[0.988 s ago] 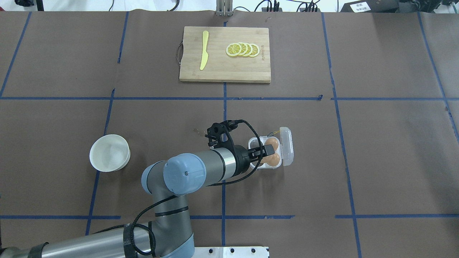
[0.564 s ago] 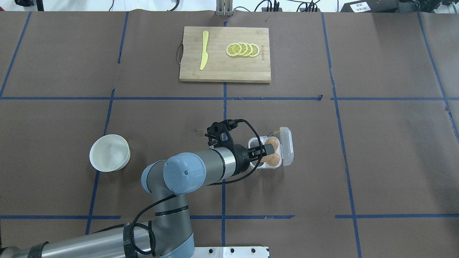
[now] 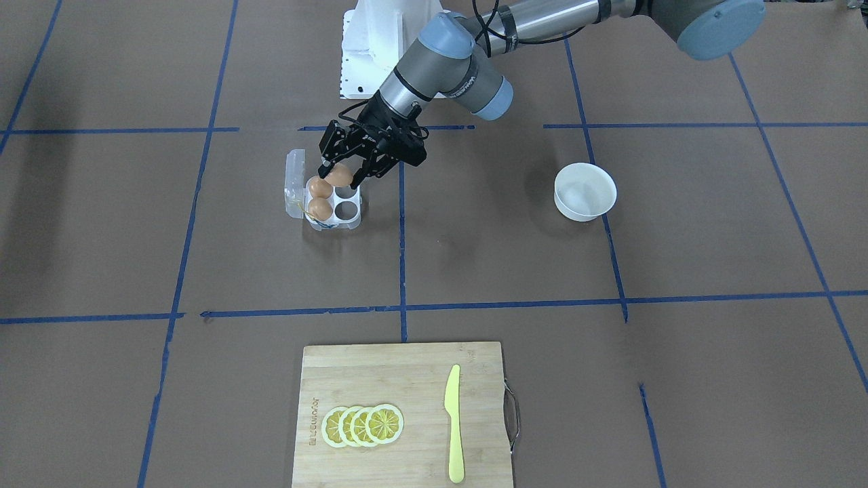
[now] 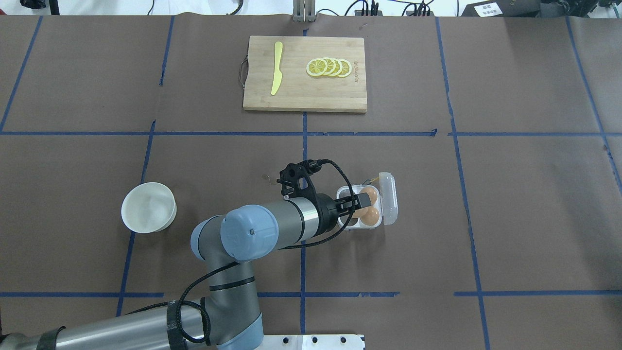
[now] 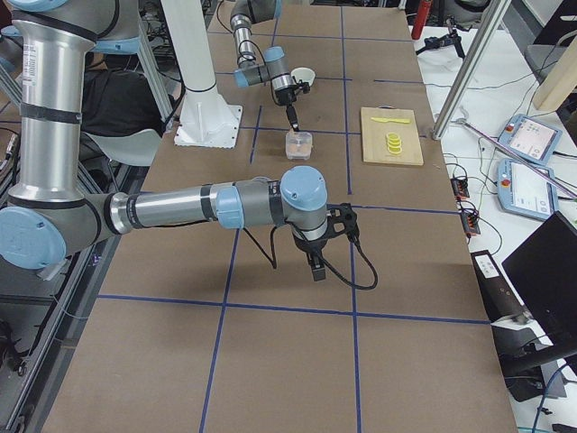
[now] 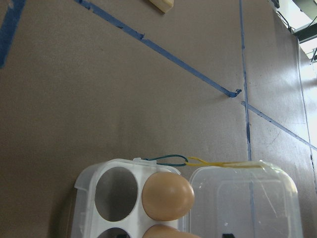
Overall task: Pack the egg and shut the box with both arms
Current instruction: 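Lower the egg into the empty carton cup and open the left gripper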
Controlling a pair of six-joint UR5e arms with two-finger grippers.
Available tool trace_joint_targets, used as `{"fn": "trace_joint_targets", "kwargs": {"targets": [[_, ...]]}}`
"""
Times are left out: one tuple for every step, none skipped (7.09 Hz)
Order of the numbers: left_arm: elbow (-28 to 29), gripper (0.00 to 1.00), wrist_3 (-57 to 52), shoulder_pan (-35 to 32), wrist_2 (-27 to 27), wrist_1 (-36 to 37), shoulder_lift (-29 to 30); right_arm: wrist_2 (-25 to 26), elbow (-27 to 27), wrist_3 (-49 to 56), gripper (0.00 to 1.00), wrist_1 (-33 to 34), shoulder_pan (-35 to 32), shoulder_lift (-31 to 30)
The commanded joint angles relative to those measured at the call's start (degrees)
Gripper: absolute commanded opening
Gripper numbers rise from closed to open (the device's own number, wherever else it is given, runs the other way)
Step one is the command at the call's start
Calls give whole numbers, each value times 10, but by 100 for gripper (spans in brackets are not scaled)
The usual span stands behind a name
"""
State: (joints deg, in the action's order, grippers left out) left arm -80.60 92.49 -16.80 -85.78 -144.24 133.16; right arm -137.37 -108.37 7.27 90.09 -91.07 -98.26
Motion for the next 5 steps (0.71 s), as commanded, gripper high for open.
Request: {"fn": "trace_joint_targets", "kwargs": {"targets": [[0, 67, 0, -2, 0, 1, 0, 0, 0, 0, 100, 0, -1, 0], [0, 70, -7, -2, 0, 2, 0, 0, 0, 0, 100, 0, -1, 0], [0, 73, -8, -2, 0, 2, -1, 0, 0, 0, 100, 0, -1, 0], [0, 76, -8, -2, 0, 2, 0, 0, 1, 0, 100, 0, -1, 0], [0, 77, -13, -2, 0, 2, -1, 0, 1, 0, 100, 0, -1, 0]]}}
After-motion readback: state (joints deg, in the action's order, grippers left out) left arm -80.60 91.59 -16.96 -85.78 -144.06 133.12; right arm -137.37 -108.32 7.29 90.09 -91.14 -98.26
